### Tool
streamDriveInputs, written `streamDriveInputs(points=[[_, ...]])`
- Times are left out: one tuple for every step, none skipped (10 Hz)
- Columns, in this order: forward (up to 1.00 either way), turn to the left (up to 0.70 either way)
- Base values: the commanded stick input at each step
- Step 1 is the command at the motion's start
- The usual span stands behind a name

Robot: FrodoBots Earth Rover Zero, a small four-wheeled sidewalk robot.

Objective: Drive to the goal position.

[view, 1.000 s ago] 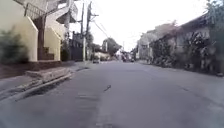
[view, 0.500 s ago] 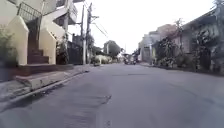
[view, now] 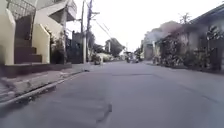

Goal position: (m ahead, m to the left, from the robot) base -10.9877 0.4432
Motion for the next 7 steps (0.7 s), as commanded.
streamDriveInputs(points=[[1.0,0.04],[1.0,-0.27],[1.0,-0.36],[1.0,-0.29],[1.0,-0.1],[1.0,0.04],[1.0,0.04]])
